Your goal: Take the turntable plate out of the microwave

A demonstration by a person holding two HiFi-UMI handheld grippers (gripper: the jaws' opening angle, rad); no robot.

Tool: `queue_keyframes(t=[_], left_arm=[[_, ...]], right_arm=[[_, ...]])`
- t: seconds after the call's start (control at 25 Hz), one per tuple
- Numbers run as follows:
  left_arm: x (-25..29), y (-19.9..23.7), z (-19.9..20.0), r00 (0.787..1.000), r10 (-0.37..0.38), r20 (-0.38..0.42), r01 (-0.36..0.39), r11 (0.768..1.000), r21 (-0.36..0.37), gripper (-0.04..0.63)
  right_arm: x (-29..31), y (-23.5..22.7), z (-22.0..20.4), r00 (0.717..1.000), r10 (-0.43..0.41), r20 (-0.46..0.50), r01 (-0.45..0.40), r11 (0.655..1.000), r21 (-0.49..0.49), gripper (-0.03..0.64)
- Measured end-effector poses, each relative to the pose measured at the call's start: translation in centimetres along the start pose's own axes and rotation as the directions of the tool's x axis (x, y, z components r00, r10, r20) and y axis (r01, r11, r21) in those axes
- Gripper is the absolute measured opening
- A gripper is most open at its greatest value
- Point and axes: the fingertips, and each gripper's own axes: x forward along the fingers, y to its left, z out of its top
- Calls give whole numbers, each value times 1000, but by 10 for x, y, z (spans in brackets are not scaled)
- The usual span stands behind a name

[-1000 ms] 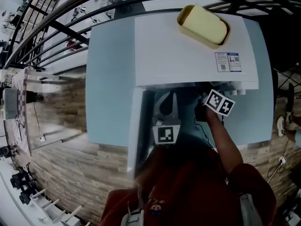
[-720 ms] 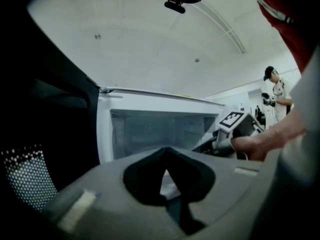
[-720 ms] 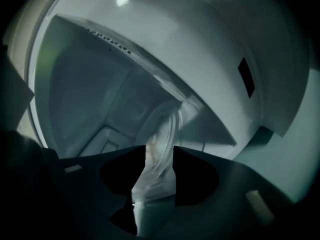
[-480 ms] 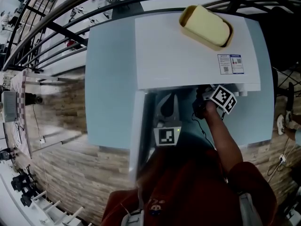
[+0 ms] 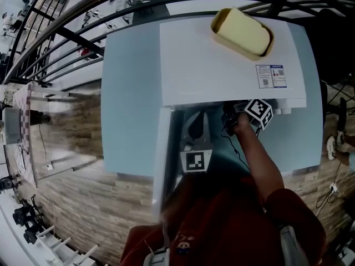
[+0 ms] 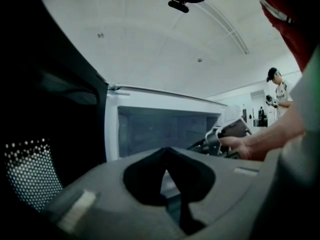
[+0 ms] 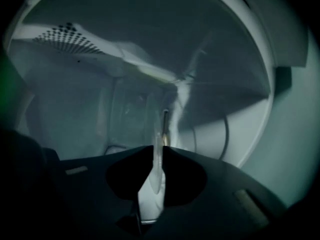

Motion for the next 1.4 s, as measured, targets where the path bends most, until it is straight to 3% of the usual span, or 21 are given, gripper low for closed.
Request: queue_keyframes(t=[0.04,0.52,1.04,1.4], left_arm=[[-1,1,0,1000,2,1,-2,1000,0,0],[-4,-3,2,1000,-2,-6,2,1000,-3,0],[-14,-17,-1,999,0,-32,0,1000,-8,0],[-34,-41,-3,998,32,-46,-33,999,-27,2]], right_arm=[[2,-4,1,1000,-4,8,4,1000,15,41],[-10,7,0,999,41,30,-41,999,-18,26],[-60,-18,-23,997,76,14,-77,989,125,23],[-114,-38,-21,995,95,9,-95,985,146,21]])
